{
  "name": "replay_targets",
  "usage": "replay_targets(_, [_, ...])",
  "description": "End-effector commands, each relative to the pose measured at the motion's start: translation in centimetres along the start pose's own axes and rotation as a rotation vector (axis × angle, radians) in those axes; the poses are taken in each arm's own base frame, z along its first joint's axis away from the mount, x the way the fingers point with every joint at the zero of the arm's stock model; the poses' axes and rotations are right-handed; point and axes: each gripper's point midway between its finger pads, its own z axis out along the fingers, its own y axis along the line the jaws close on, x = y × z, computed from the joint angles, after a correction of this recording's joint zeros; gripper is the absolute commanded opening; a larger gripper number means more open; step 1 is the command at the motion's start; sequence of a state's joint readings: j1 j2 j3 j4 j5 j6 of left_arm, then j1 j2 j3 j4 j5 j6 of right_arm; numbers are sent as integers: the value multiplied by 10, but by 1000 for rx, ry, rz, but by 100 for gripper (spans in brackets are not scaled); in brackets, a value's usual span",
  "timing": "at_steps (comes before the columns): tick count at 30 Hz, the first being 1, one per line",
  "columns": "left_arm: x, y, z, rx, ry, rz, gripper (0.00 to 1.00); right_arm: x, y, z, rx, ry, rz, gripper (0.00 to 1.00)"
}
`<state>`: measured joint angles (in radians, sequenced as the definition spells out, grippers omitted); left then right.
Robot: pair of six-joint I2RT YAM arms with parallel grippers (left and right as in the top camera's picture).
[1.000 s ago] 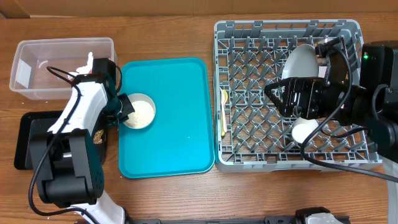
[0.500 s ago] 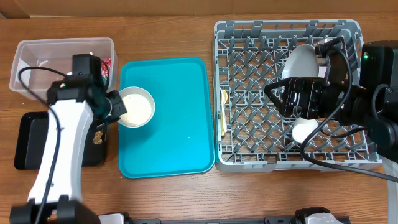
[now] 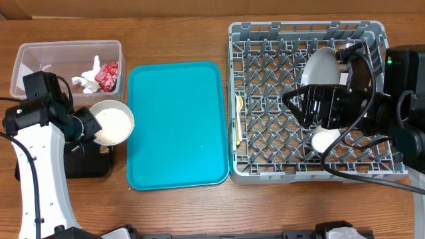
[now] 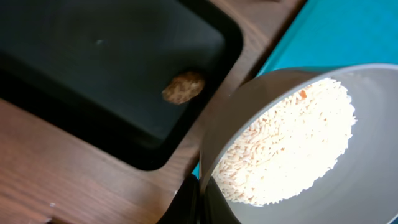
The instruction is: Sort waste into correct bins and load items into the dishwasher rack
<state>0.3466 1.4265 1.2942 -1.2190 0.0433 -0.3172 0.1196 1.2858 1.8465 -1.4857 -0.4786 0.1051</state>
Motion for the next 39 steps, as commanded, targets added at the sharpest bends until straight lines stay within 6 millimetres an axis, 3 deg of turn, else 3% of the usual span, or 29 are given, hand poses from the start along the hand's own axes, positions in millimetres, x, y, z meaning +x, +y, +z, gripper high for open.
replay_targets(1, [-4,-27,-11,90,-47,82,4,0,0,-1,4,0,-3,100])
replay_targets(8, [16,-63,15,118,-21,207,4,0,0,-1,4,1,-2,100])
replay_targets(14, [35,-72,59,134,10,257,4,2,0,-1,5,8,2,100])
replay_targets(17, [39,-76,71,156,9,288,4,3,0,-1,6,11,4,100])
replay_targets(27, [63,-83,92,150,33,385,4,4,0,-1,7,17,7,100])
replay_targets(33, [68,-76,101,119,30,388,5,6,-1,-1,9,24,10,100])
replay_targets(38, [66,-71,102,92,25,389,16,6,-1,-1,9,24,11,100])
replay_targets(39, [67,-71,102,90,29,389,24,6,-1,-1,9,24,10,100])
